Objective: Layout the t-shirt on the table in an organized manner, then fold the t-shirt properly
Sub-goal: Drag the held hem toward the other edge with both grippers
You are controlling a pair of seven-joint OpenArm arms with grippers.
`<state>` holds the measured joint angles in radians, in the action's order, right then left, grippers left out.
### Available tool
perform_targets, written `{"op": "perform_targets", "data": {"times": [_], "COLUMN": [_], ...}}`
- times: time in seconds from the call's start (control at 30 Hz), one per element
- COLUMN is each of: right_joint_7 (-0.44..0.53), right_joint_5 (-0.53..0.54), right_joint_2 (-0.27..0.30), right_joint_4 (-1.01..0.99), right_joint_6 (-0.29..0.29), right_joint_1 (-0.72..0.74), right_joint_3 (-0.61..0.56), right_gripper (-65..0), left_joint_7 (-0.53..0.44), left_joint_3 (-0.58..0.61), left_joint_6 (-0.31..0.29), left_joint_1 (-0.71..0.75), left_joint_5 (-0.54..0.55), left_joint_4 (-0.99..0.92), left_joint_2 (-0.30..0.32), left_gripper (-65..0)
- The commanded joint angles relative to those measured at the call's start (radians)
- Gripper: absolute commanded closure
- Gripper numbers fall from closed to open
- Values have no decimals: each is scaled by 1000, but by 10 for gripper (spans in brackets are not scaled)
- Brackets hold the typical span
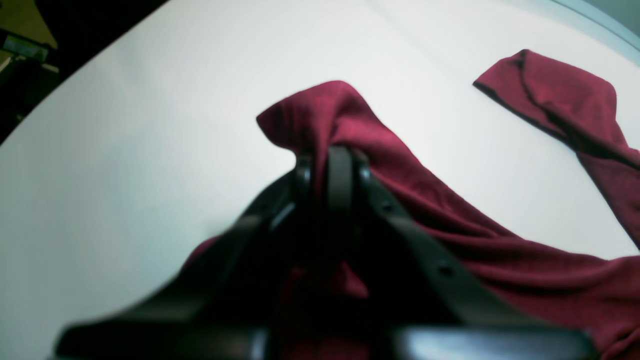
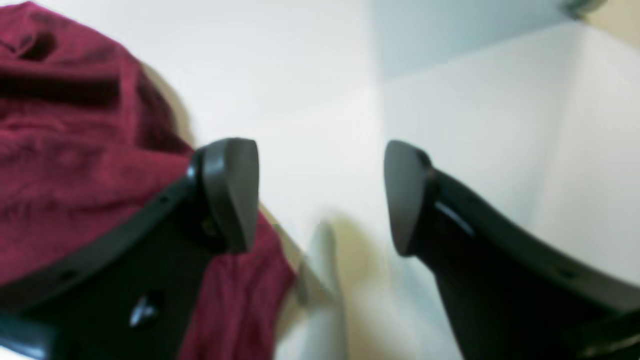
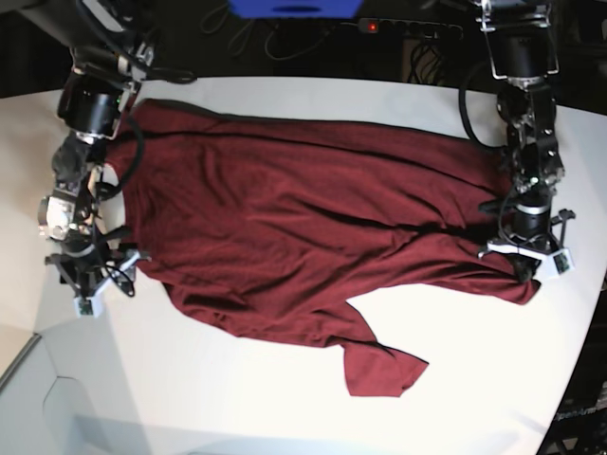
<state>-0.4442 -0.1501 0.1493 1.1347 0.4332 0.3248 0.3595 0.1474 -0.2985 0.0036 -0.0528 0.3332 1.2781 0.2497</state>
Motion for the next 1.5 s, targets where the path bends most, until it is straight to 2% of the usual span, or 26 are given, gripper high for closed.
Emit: {"op": "perform_targets", "data": {"times": [0.0,0.27,0.57,0.63,0.7,0.73,0.83,0.9,1.0,1.13,1.3,1.47], "right_joint_7": [17,17,18,28,58,75,109,109,112,192,255,261], "right_joint_5": [4,4,4,4,4,4,4,4,7,8,8,8], "right_joint_2": [11,0,-6,-6,-4,-4,0,13,11,-24,-55,-64], "right_joint_4": [-8,-61,-61,-61,-61,-61,-55,-38,32,166,255,238], "right_joint_6": [0,0,0,0,0,-1,-6,-6,-1,0,0,0], "right_joint_1": [33,33,-23,-37,-51,-59,-80,-86,-125,-186,-263,-281], "right_joint_3": [-15,-93,-96,-96,-93,-92,-89,-73,9,91,106,106], "right_gripper": [-396,-396,-386,-343,-264,-212,0,0,0,0,0,0], "left_joint_7": [-27,-27,-27,-27,-27,-27,-27,-27,-27,-29,-29,-27], "left_joint_3": [-5,-5,-5,-5,-5,-5,-6,-6,-9,-54,-44,35], "left_joint_6": [0,0,0,0,0,0,0,0,0,0,0,-1], "left_joint_1": [-6,-9,-11,-11,-11,-11,-8,-3,18,90,222,374], "left_joint_5": [-1,-1,-1,-1,-1,-1,2,5,8,8,7,-1], "left_joint_4": [18,8,4,4,4,4,4,7,51,225,409,438], "left_joint_2": [13,12,12,12,12,12,13,13,13,-28,-85,-108], "left_gripper": [-4,-4,-4,-5,-5,-5,-5,-5,-5,-3,-4,-5]}}
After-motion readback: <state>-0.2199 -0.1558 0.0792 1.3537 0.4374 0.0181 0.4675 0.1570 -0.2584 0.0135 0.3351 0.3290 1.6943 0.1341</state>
